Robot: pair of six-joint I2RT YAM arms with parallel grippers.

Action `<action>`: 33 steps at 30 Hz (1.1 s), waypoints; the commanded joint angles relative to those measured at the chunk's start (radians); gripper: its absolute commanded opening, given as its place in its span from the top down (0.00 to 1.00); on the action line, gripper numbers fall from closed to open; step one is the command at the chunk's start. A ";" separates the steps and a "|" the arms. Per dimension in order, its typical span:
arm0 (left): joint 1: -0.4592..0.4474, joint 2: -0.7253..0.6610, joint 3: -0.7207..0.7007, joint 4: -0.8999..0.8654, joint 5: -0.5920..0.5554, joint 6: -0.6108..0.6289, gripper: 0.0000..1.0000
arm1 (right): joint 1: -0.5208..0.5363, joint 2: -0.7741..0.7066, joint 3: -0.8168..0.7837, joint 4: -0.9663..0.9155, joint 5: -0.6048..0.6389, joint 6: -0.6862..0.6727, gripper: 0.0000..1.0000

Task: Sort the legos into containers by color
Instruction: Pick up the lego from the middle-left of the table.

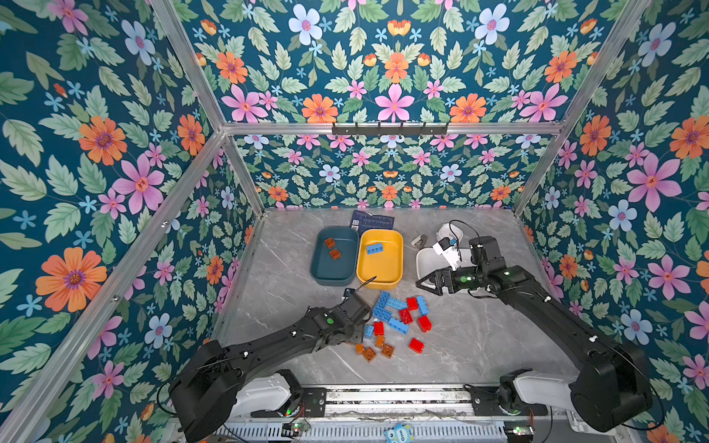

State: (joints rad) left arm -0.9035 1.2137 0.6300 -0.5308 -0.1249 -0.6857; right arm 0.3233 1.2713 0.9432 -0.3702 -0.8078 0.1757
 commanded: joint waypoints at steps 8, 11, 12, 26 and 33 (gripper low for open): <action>-0.009 0.048 -0.050 0.037 0.013 -0.032 0.46 | 0.002 -0.018 -0.009 -0.020 -0.005 -0.020 0.01; -0.012 0.053 -0.055 0.057 0.023 -0.035 0.46 | 0.002 -0.012 -0.007 -0.019 -0.010 -0.019 0.01; -0.013 0.056 -0.056 0.059 0.023 -0.035 0.46 | 0.001 -0.010 -0.007 -0.018 -0.010 -0.019 0.01; 0.008 0.063 0.079 -0.066 -0.109 0.027 0.75 | 0.002 0.003 0.003 -0.020 0.001 -0.028 0.01; 0.221 0.151 0.331 -0.081 -0.113 0.283 0.74 | 0.002 0.022 0.032 0.002 -0.015 -0.020 0.01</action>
State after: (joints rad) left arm -0.7425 1.3418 0.8921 -0.5949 -0.2123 -0.5411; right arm 0.3233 1.2915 0.9623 -0.3916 -0.8078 0.1577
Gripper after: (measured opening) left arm 0.333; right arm 0.990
